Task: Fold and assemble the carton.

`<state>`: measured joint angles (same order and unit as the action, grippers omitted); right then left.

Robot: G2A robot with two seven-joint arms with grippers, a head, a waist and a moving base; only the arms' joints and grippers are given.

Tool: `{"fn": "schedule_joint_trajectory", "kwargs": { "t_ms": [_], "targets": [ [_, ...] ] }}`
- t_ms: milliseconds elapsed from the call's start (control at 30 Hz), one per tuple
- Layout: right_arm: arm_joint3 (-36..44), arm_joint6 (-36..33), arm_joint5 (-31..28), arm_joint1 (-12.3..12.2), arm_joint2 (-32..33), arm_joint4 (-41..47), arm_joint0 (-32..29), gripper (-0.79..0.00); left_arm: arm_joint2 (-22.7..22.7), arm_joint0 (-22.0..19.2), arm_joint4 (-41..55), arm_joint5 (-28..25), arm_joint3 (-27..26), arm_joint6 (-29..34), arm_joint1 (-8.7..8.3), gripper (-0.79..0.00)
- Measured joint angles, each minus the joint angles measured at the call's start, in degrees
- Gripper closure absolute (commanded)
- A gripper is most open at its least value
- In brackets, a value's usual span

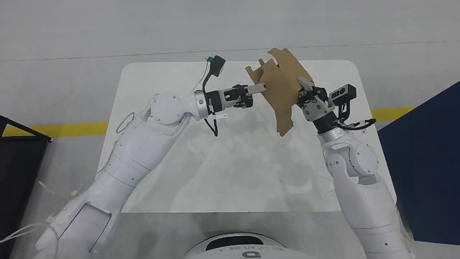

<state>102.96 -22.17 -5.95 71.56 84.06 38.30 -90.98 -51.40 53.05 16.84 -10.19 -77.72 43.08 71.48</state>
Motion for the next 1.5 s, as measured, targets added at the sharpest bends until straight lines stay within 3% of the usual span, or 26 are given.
{"fn": "schedule_joint_trajectory", "kwargs": {
  "t_ms": [100, 300, 433, 500, 633, 667, 700, 733, 800, 933, 1133, 1500],
  "targets": [
    [0.4, 0.1, -1.1, 0.0, -0.2, -2.1, -0.3, 0.000, -1.3, 1.0, 1.0, -0.8, 0.0, -2.9, 0.00, -0.748],
    [0.9, 1.3, -2.8, 0.1, -0.5, -3.8, -0.5, 0.000, -3.2, 2.9, 1.8, 0.7, -1.1, -5.2, -0.19, -0.462],
    [1.6, 1.3, -3.9, 0.1, -1.1, -6.0, -0.9, 0.000, -3.3, 3.0, 1.5, 1.7, -1.5, -4.1, -0.15, -0.323],
    [1.9, 1.2, -4.5, 0.1, -1.4, -7.1, -1.2, 0.000, -3.2, 2.9, 1.4, 2.1, -1.6, -3.9, -0.07, -0.175],
    [2.5, 0.8, -5.9, 0.2, -1.8, -8.5, -1.7, 0.000, -3.3, 2.7, 1.3, 2.7, -1.5, -4.2, 0.09, 0.000],
    [2.6, 0.7, -6.1, 0.2, -1.8, -8.7, -1.8, -0.009, -3.3, 2.8, 1.3, 2.7, -1.6, -4.3, 0.11, 0.000],
    [2.7, 0.6, -6.2, 0.2, -1.8, -8.8, -1.9, -0.200, -3.3, 2.8, 1.3, 2.6, -1.6, -4.2, 0.13, 0.000],
    [2.7, 0.3, -6.4, 0.2, -1.9, -8.8, -2.0, -0.305, -3.4, 2.8, 1.3, 2.5, -1.7, -4.0, 0.15, 0.000],
    [2.8, -0.4, -6.7, 0.1, -1.9, -8.8, -2.1, -0.388, -3.6, 2.8, 1.3, 1.7, -1.8, -3.4, 0.16, 0.000],
    [2.7, -1.9, -8.0, 0.1, -1.7, -9.5, -2.2, -0.388, -3.9, 2.8, 1.9, -0.3, -1.5, -0.6, 0.12, 0.000],
    [2.4, -3.7, -8.5, -0.1, -0.7, -9.3, -1.6, -0.308, -5.1, 2.4, 2.0, -1.8, -0.5, 3.9, -0.20, 0.000],
    [1.8, -11.9, -5.5, -0.9, 1.2, -10.6, -0.5, -0.268, -9.3, 2.7, 1.2, -2.7, -1.4, 11.4, -1.60, 0.000]
  ]
}}
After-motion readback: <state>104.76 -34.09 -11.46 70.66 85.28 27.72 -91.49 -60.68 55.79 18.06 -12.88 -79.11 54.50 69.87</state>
